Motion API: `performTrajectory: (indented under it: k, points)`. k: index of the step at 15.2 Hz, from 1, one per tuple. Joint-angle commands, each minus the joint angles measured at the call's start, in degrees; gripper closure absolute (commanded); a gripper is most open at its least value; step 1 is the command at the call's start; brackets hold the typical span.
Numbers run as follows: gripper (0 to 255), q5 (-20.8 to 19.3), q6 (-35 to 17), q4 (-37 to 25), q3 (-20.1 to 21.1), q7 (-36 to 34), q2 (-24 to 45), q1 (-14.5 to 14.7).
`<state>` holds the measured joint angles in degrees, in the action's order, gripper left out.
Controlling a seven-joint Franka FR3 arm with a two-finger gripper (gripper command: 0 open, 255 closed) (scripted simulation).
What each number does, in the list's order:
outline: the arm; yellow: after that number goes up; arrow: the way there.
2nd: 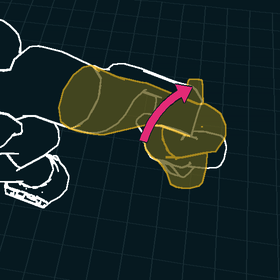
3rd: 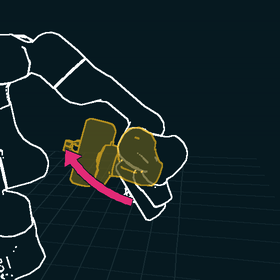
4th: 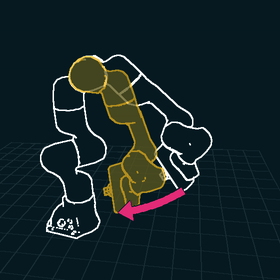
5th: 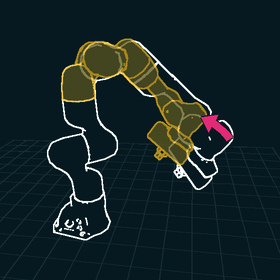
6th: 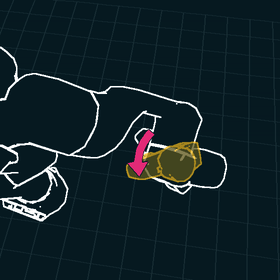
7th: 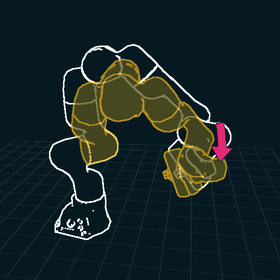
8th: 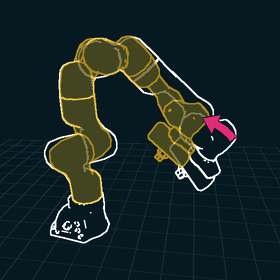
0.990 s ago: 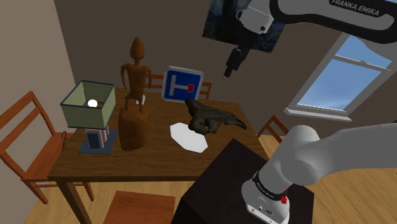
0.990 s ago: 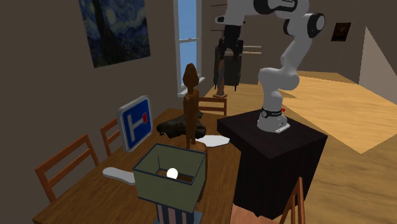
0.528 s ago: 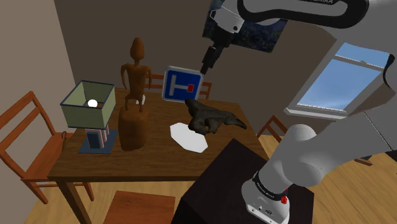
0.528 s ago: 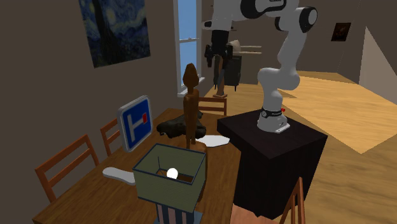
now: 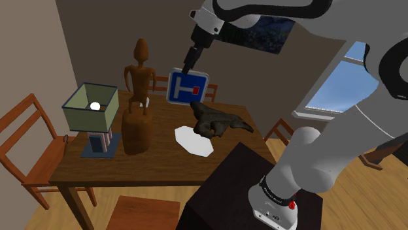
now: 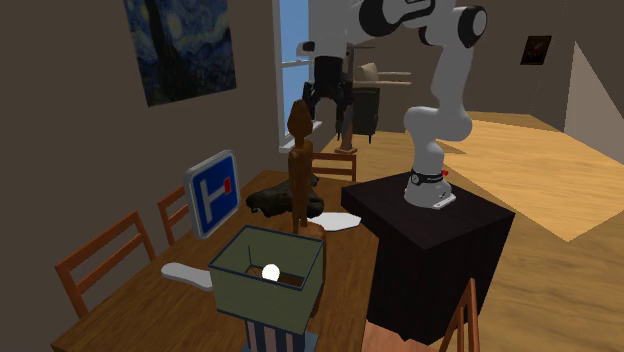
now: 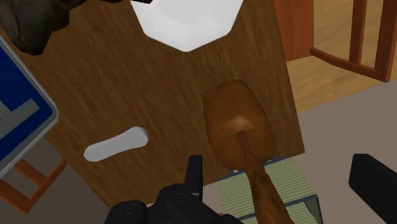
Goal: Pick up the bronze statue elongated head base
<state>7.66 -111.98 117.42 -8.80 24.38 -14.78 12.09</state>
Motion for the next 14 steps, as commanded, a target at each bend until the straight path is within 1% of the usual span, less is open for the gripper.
performTrajectory:
  k: [1, 5, 9, 10, 14]
  points:
    - [0, 2.3, -0.5, -4.3, -0.3, 2.6, 4.5, 1.1]
    - [0, 6.7, -1.3, -11.2, -0.1, 7.6, 11.8, 2.6]
    - [0, 10.9, -0.9, -19.1, 0.7, 12.1, 19.2, 3.4]
    - [0, 11.3, -0.8, -19.9, 0.8, 12.5, 19.9, 3.5]
    - [0, 11.7, -3.7, -17.1, 0.9, 13.4, 20.1, 3.5]
